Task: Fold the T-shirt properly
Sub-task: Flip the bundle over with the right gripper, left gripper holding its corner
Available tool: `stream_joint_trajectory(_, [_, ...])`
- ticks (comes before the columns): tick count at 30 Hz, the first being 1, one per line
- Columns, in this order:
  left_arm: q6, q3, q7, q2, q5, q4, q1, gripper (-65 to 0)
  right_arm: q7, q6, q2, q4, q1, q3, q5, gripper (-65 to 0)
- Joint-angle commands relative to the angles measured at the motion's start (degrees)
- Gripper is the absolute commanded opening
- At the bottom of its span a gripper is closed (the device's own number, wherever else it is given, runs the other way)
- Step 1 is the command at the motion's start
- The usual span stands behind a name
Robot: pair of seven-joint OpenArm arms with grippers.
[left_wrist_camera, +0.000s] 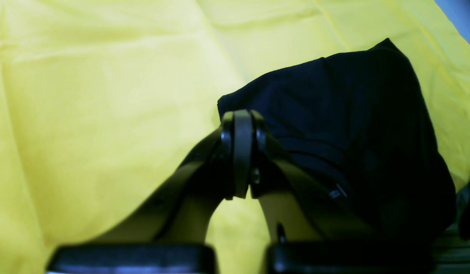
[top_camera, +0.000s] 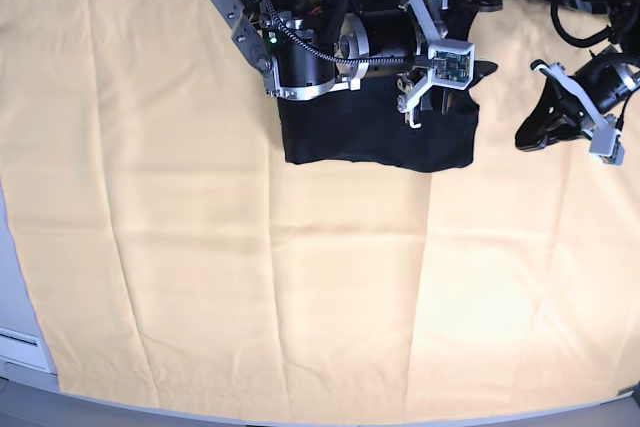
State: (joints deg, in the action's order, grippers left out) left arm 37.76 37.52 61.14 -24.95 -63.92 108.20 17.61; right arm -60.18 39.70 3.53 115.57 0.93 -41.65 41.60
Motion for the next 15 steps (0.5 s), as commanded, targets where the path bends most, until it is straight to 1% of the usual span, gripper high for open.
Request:
stream_joint_trajectory(1, [0.00,0.42,-1.05,-1.11,-1.31,0.92,-0.28,-65.0,1.70,0.30,0.74,1.18,-1.68,0.22,0.31,-21.1])
stream_joint_trajectory(3, [0.35,0.42,-0.42,-1.11,-1.64,0.92,-0.28,-65.0,1.70,0.30,0.74,1.16,-3.37,0.83,-2.69,-21.1])
stream_joint_trajectory(4, [1.25,0.42,0.33,-1.18,-2.67,0.92,-0.28,-65.0,1.70,0.30,0.74,1.16,-4.15,1.38,-4.52,-21.1])
stream_joint_trajectory(5, [2.24,0.42,1.42,-1.44,-4.44,0.92,-0.26,-65.0,1.68,0.30,0.74,1.16,-4.85,2.12,-6.36,-21.1])
stream_joint_trajectory(7, [2.24,0.42,3.76,-2.25,-8.39,0.94,-0.28,-65.0,1.68,0.30,0.72,1.16,-6.32,4.17,-9.20,-21.1])
stream_joint_trajectory(9, [2.24,0.42,6.12,-3.63,-12.00,0.94,-0.28,-65.0,1.73,-0.68,0.70,1.16,-7.52,6.91,-10.45,-21.1])
stream_joint_trajectory(11, [2.24,0.42,8.52,-5.09,-14.73,0.98,-0.28,-65.0,1.75,-1.84,0.24,1.16,-8.52,10.08,-10.32,-21.2])
stream_joint_trajectory(15, [2.24,0.24,10.01,-7.30,-16.00,1.31,-0.13,-65.0,1.77,-1.77,-1.70,1.16,-9.51,16.61,-10.38,-21.3])
